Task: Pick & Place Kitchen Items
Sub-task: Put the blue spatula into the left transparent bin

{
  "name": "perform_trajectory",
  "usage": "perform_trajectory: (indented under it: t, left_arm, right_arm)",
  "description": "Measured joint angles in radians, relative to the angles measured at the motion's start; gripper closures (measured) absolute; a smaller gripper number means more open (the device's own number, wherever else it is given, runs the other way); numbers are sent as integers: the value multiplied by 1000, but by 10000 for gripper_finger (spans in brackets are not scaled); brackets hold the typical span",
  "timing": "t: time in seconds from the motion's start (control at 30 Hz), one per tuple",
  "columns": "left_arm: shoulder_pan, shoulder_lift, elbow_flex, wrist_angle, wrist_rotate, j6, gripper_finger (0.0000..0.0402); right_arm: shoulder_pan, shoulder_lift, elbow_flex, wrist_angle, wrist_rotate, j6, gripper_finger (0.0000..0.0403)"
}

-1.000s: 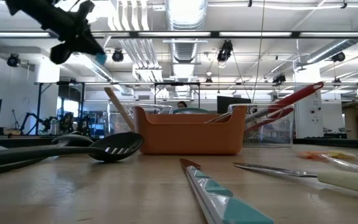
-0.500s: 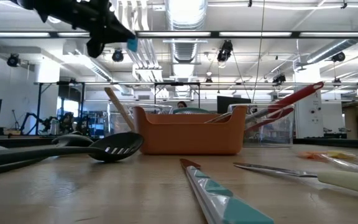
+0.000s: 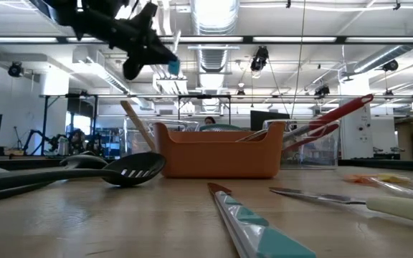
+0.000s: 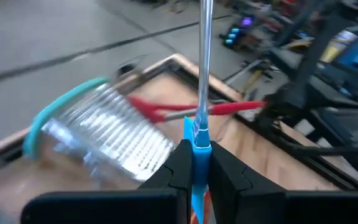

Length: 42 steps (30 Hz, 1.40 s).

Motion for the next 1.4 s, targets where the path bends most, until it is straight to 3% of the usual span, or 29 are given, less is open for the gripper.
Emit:
perform_trajectory:
  t: [0.13,0.37,0.6,0.77,0.87,1.03,1.2,1.4]
  left_arm:
    - [-63,44,36,85,38,106,373]
    - [-173,111,159,85,156,120,373]
    - [-281,156,280,91,192,132,373]
    - [-322,184,328,40,183,333,373]
    - [-331,178,337,-32,118,533,373]
    - [-351,138,345,-152,-92,869,373]
    - [-412,124,359,-199,-313,1369,373]
    - [-479,134,417,-199,-523,1682,373]
  right_arm:
    - [-55,41,0,125,-35,-98,351]
    - [-159,119,0,369,-314,-343,351]
    - [-196,127,0,420,-318,-379,331]
    - [-210,122,0,517,-383,-382,283]
    - [-210,102,0,545,-474,-325,256]
    - [-209,62,3,492,-604,-130,229]
    - [-213,57,2,405,-680,24,223]
    - [-220,82,2,394,-753,106,223]
